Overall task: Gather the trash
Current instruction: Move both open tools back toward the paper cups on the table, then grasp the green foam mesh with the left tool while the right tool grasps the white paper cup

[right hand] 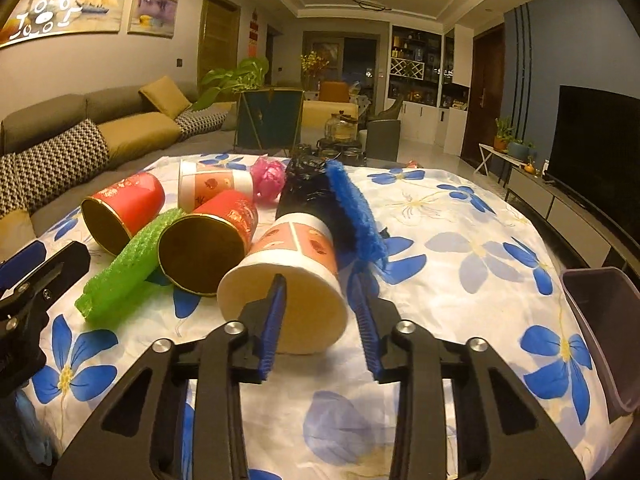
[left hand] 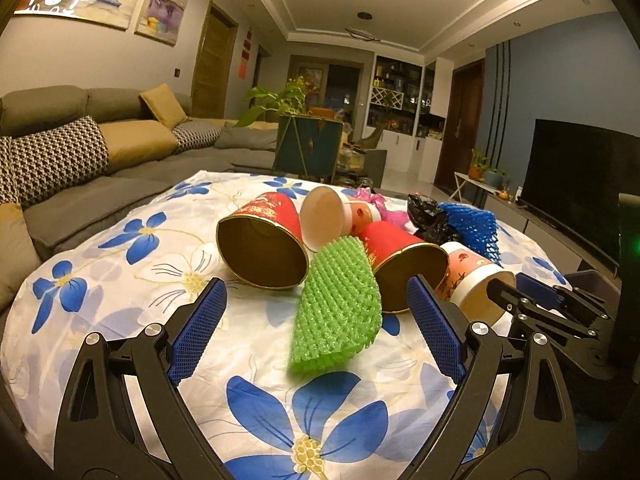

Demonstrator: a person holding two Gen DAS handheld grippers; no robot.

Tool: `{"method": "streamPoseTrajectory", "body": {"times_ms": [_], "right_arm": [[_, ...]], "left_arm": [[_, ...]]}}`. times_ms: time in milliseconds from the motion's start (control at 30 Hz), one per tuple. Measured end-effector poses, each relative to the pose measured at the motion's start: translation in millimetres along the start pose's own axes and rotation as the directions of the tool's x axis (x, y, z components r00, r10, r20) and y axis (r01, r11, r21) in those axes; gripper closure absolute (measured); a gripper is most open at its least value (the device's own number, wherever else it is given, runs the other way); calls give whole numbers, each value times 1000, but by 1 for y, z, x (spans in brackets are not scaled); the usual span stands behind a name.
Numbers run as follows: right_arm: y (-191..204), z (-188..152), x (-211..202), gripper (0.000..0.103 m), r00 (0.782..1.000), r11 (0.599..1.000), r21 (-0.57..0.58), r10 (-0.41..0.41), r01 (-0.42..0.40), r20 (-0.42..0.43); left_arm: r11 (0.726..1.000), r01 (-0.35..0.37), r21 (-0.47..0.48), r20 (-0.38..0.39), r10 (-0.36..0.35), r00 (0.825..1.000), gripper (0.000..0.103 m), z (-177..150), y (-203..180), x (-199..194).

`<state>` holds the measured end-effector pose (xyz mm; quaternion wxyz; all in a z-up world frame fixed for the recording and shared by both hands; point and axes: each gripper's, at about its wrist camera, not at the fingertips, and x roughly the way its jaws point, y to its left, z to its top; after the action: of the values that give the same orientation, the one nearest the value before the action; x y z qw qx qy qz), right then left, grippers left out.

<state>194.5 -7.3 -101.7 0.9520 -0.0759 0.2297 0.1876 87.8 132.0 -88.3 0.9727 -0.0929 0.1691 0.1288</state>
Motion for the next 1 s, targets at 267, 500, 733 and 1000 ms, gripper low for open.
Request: {"method": "streamPoseTrajectory", "body": {"times_ms": [267, 500, 733, 1000], "right_arm": [[-3, -2, 0, 92, 1000, 1000, 6, 5, -5, -3], [-3, 0, -10, 98, 1000, 1000, -5, 2, -1, 30], [-14, -3, -29, 99, 999, 1000, 17, -3, 2, 49], [-27, -9, -45, 99, 998, 999, 37, -13, 11, 64]], "left_arm": [[1000, 11, 27, -35, -10, 999, 19, -4, -6, 8], [1000, 23, 9, -112, -22, 993, 48, -8, -3, 22], [999, 27, 20, -146, -24, 989, 73, -8, -6, 27], [1000, 25, 16, -140, -22, 990, 98, -7, -6, 17]]}}
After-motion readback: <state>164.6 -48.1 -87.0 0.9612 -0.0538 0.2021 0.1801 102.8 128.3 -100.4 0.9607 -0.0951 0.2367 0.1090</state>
